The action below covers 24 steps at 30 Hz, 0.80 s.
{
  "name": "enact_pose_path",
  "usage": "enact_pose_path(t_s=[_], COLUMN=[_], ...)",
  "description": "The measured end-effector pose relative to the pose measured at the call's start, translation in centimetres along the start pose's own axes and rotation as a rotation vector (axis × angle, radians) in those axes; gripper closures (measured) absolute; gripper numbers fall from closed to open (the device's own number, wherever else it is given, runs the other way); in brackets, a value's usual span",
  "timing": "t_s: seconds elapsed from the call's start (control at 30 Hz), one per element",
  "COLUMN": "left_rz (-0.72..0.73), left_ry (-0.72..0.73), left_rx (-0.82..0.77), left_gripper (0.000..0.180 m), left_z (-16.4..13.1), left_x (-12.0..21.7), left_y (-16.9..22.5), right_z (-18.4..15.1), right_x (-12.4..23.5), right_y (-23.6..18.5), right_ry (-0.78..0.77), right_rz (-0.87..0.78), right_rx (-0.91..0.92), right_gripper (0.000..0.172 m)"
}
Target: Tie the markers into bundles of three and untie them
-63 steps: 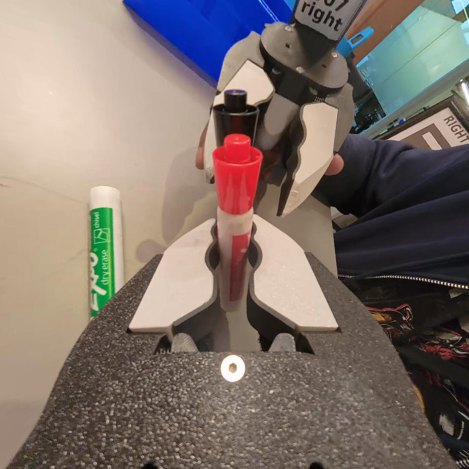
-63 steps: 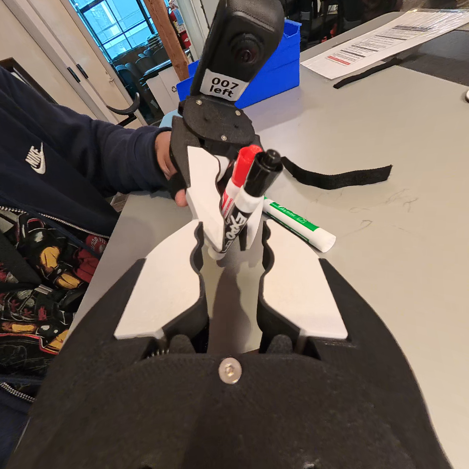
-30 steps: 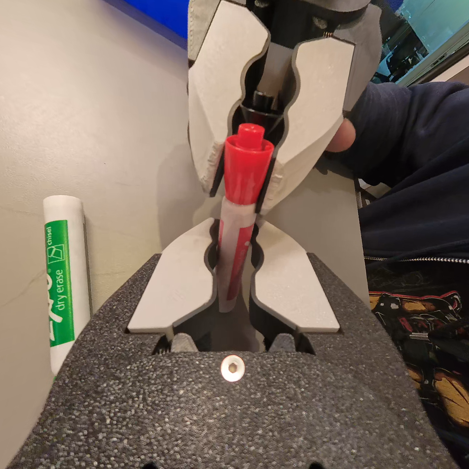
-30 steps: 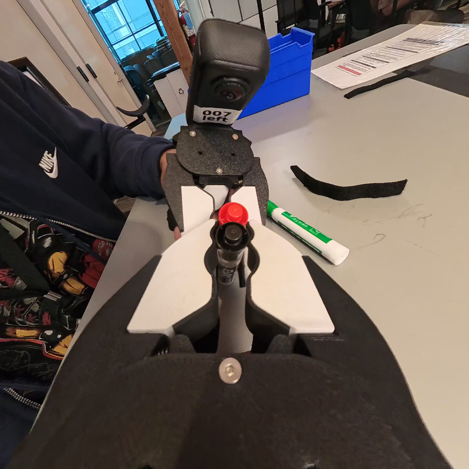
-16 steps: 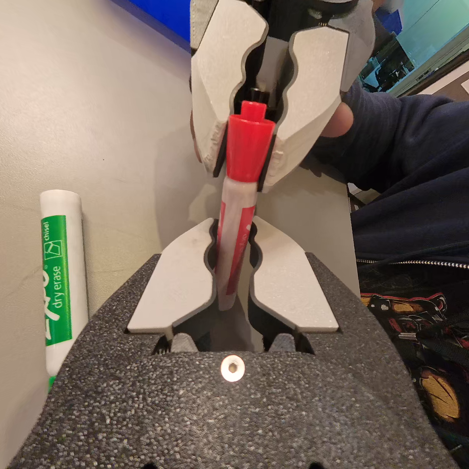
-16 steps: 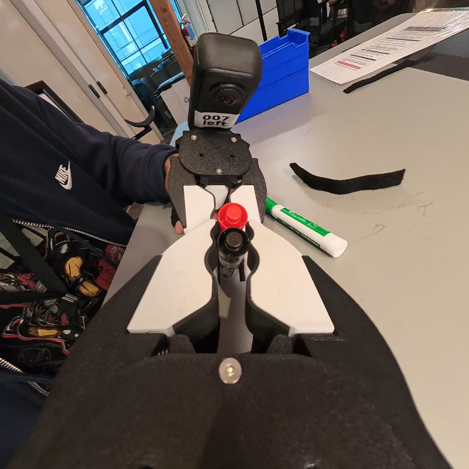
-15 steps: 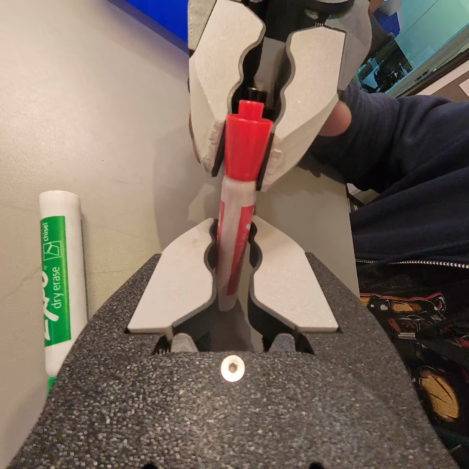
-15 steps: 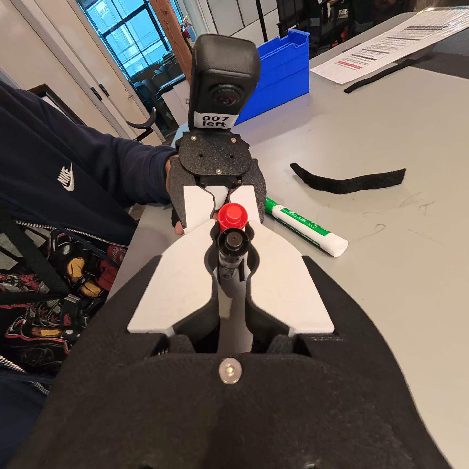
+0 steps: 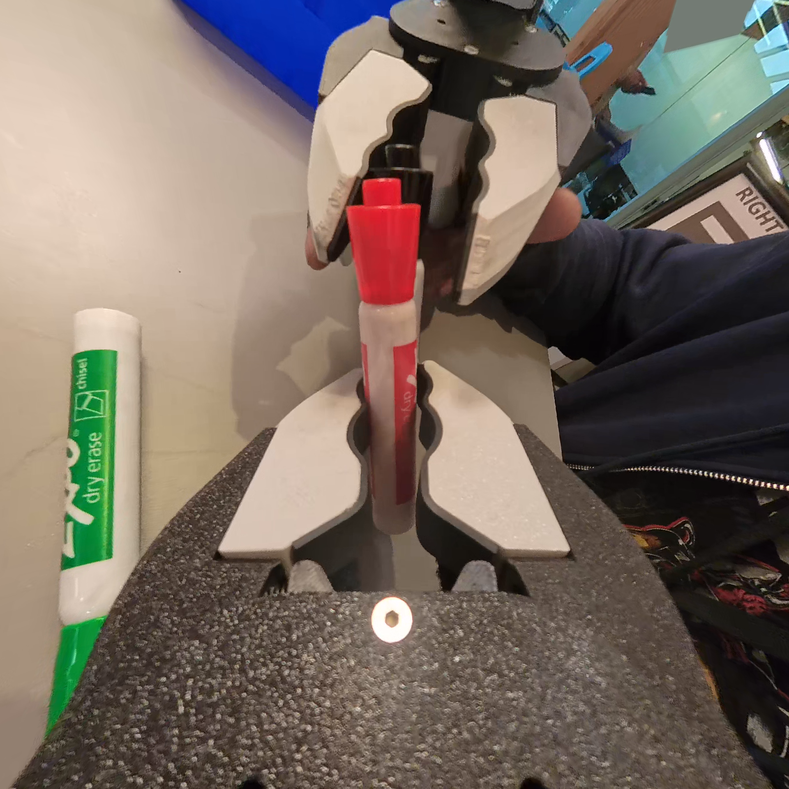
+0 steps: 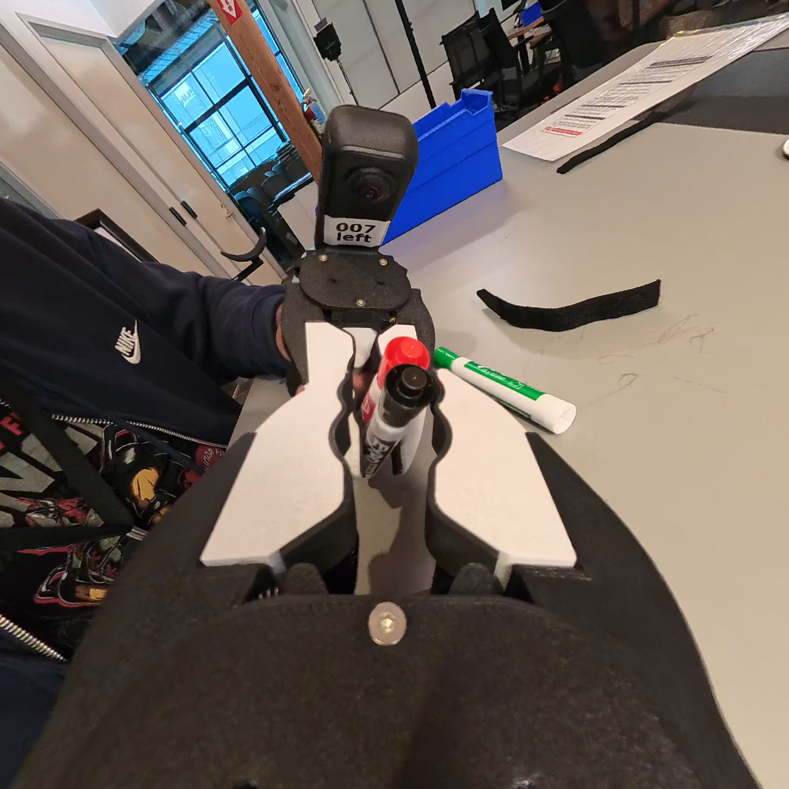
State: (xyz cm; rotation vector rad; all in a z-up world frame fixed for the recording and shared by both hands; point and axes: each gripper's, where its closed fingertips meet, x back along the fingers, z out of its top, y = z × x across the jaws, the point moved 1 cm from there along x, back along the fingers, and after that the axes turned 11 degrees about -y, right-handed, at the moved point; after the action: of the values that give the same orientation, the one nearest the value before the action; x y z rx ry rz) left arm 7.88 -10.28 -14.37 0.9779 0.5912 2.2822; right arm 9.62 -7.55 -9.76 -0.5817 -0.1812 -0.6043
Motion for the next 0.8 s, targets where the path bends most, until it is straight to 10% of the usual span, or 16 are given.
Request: enact_pose_path(t_s=[0.8], left_rz=[-0.025], left_ry=[0.005], left_rx=[0.008], left_gripper=[0.160], left_z=[-0.1], left_x=[-0.3], left_y=[0.4], right_z=[-0.5], right_x=[-1.3], right_y=[0.0], right_ry=[-0.021], right_rz=[-0.002], right_rx=[-0.038], right_gripper=[0.148])
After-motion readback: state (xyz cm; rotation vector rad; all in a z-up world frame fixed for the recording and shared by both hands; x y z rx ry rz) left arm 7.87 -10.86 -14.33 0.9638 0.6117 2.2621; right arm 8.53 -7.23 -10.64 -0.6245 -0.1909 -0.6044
